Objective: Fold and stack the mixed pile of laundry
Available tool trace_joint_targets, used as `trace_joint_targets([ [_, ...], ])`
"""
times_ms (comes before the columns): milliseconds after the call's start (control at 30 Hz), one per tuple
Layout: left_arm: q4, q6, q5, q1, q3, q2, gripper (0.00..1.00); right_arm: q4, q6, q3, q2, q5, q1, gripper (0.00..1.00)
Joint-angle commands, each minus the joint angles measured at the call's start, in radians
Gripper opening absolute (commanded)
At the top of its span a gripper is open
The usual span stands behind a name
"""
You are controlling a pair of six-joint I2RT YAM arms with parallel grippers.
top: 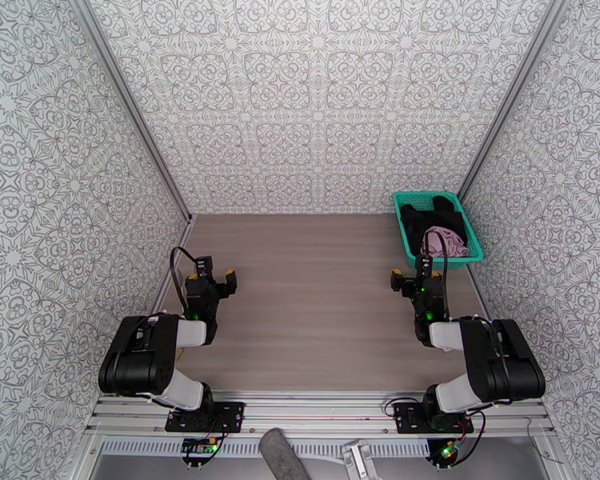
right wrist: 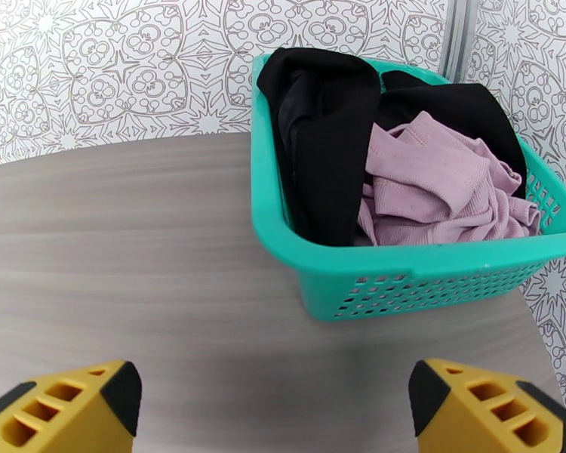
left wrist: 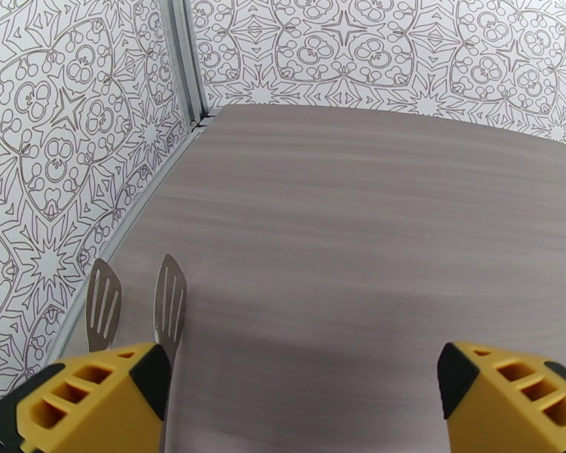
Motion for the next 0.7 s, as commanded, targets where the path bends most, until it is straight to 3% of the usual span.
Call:
trace_joint_targets([
  [0, -0.010, 0.018, 0.021, 0.001, 0.019, -0.006, 0.99, -0.012, -0.008, 0.021, 0.003, -0.013, 0.002, 0.99],
  [567, -0.013, 0.014, 0.030, 0.006, 0.021, -0.006, 0.99, -0.015, -0.004, 0.023, 0.003, -0.012, 0.002, 0.99],
  [667, -0.103, 0.009, -0.068, -0.016, 0.036, -0.084, 0.99, -0.075, 0.007, 0.026, -0.078, 0.015, 0.002, 0.99],
])
